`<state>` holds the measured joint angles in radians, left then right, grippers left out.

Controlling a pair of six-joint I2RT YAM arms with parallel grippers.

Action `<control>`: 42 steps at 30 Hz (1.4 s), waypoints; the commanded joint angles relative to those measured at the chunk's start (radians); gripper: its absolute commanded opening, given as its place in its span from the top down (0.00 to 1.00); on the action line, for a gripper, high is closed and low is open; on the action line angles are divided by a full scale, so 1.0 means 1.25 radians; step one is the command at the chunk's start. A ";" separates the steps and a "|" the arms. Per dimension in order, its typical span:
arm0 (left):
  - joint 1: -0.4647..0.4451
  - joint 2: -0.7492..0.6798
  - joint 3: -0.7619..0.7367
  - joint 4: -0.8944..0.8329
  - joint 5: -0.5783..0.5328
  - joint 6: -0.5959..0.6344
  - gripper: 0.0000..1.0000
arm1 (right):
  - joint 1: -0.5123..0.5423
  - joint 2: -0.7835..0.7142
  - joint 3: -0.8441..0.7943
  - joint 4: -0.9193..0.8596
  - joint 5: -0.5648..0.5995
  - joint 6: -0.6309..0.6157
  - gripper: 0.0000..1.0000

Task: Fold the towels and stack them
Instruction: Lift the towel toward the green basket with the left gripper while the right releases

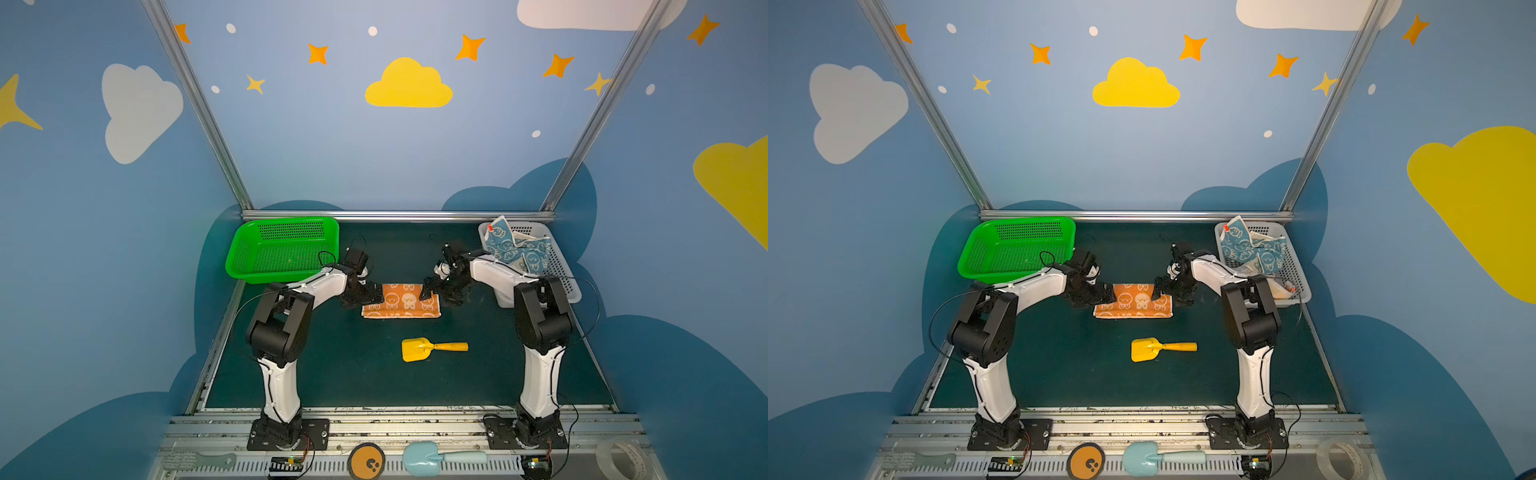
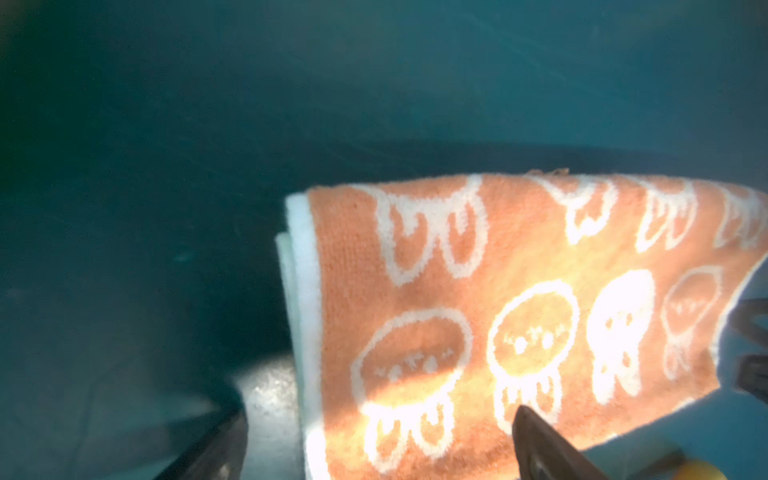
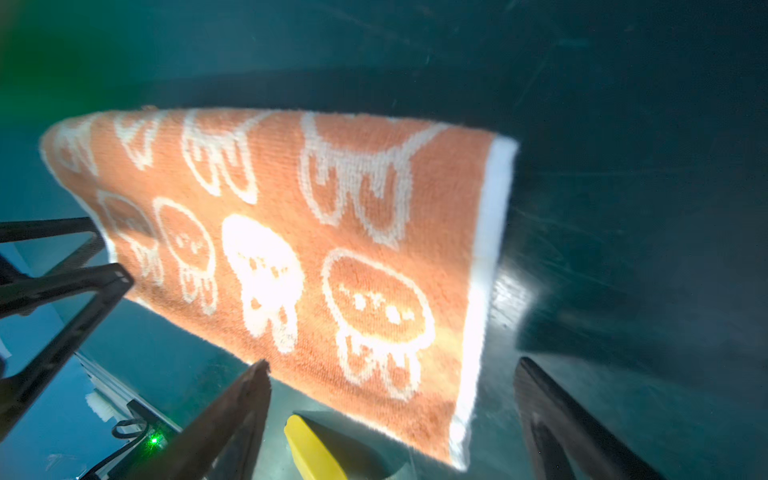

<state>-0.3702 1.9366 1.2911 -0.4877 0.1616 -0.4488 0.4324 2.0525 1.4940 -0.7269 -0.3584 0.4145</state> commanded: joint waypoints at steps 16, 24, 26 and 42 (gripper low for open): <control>-0.027 0.075 0.014 -0.042 -0.032 0.036 0.78 | 0.057 0.050 0.016 0.037 -0.036 0.050 0.10; -0.027 0.041 0.109 -0.148 -0.054 0.066 0.97 | 0.060 0.033 0.041 0.012 -0.027 0.035 0.10; -0.028 0.030 0.175 -0.219 -0.094 0.084 0.97 | 0.059 0.029 0.066 -0.009 -0.021 0.020 0.10; 0.088 0.303 1.042 -0.716 -0.381 0.302 0.97 | 0.101 0.092 0.434 -0.110 -0.041 -0.044 0.10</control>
<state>-0.3126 2.2826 2.4912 -1.2442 -0.2569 -0.1425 0.5415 2.1319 1.9743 -0.8078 -0.3912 0.3809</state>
